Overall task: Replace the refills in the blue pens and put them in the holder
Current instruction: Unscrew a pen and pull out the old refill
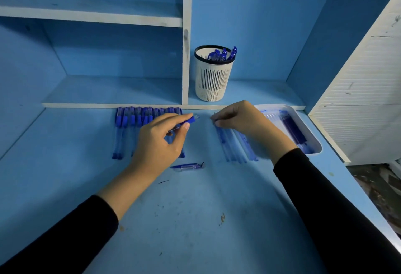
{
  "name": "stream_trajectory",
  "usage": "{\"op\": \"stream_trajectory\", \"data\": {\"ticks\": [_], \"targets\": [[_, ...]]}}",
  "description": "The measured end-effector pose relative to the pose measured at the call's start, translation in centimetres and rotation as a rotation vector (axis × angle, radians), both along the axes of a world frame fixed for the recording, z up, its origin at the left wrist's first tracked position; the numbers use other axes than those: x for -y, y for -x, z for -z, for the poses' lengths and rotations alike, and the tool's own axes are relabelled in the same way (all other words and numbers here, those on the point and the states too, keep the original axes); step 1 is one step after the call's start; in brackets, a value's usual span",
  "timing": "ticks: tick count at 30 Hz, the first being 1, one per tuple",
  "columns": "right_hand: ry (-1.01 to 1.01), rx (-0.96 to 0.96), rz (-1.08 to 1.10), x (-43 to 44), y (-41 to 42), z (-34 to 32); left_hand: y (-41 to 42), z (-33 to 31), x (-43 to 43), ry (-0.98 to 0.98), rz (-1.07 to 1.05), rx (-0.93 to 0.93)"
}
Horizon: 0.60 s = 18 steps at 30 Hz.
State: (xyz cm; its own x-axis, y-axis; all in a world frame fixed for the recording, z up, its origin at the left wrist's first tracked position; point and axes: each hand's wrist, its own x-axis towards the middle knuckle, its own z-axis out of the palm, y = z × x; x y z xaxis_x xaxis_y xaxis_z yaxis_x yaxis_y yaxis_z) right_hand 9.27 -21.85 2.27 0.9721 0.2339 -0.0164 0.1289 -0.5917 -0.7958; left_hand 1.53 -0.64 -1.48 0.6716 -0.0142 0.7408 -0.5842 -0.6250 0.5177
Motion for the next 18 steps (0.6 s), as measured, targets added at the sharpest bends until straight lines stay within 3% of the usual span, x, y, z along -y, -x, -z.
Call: {"op": "stream_trajectory", "data": {"ticks": [7,18], "targets": [[0.18,0.129,-0.028,-0.7,-0.4,0.5,-0.2,0.3,0.1,-0.03,0.034,-0.024],[0.202,0.228,-0.001,0.6,0.6,-0.8,-0.5,-0.1,0.8,-0.014,0.106,-0.025]]}}
